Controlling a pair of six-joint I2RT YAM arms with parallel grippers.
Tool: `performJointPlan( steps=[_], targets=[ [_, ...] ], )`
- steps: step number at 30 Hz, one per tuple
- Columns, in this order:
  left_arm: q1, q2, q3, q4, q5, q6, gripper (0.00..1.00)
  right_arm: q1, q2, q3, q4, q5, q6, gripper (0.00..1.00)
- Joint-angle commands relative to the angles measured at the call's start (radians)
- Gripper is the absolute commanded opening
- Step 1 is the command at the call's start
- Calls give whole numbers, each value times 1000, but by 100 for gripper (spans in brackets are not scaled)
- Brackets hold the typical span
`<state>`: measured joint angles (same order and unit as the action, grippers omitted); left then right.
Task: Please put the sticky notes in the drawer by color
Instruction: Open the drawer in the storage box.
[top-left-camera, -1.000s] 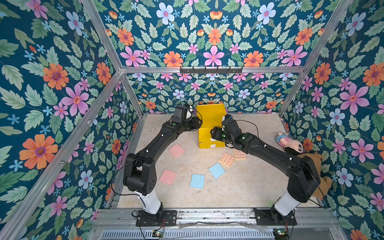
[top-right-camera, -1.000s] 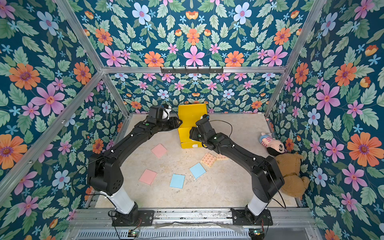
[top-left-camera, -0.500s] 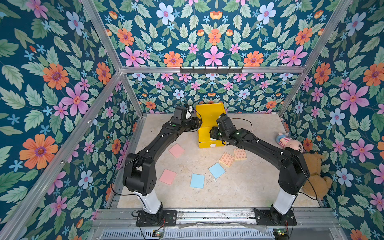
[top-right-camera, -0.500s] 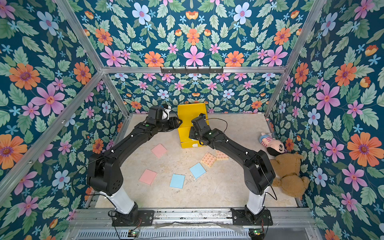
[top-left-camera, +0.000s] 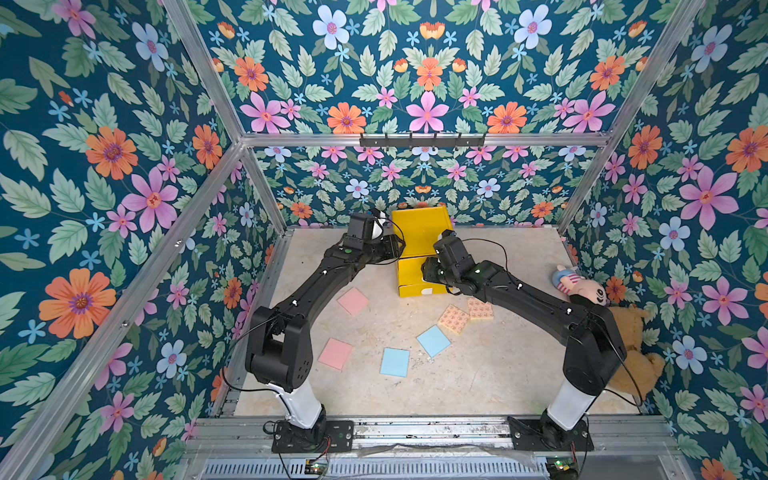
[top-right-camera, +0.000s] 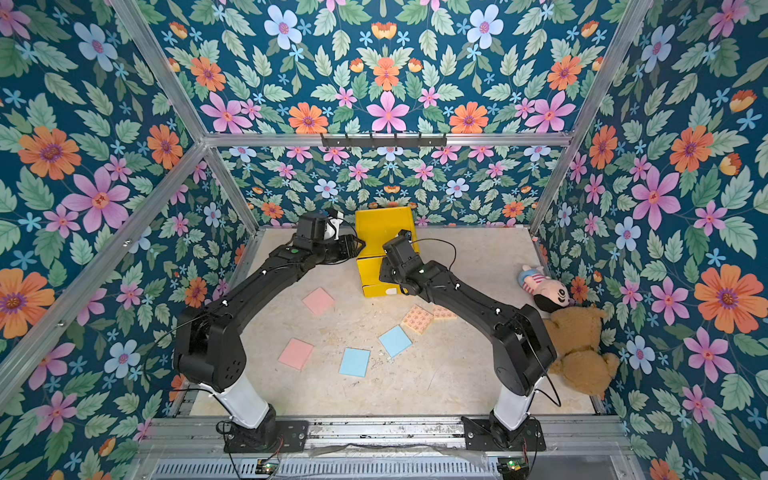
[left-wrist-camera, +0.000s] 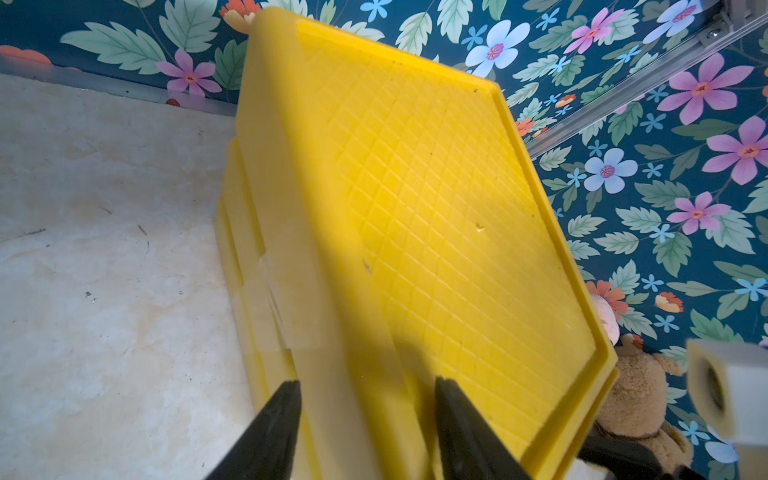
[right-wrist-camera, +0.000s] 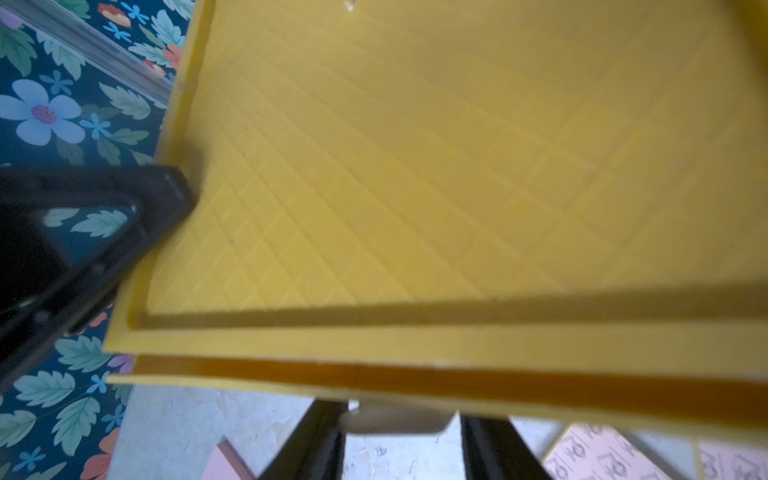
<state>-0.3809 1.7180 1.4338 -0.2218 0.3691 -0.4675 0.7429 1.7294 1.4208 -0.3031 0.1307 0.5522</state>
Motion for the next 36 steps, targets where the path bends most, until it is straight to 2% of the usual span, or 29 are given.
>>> performJointPlan(
  steps=[1, 16, 30, 32, 36],
  targets=[
    [5, 6, -6, -118, -38, 20, 57, 17, -36, -36, 28, 0, -4, 43],
    [11, 8, 19, -134, -39, 27, 56, 34, -291, -304, 63, -8, 58, 42],
    [17, 15, 29, -138, -43, 29, 56, 35, -352, -370, 67, -66, 63, 42],
    [16, 15, 30, -137, -38, 27, 56, 35, -350, -371, 67, -67, 59, 46],
    [17, 13, 27, -136, -30, 26, 57, 35, -354, -361, 79, -77, 50, 68]
  ],
)
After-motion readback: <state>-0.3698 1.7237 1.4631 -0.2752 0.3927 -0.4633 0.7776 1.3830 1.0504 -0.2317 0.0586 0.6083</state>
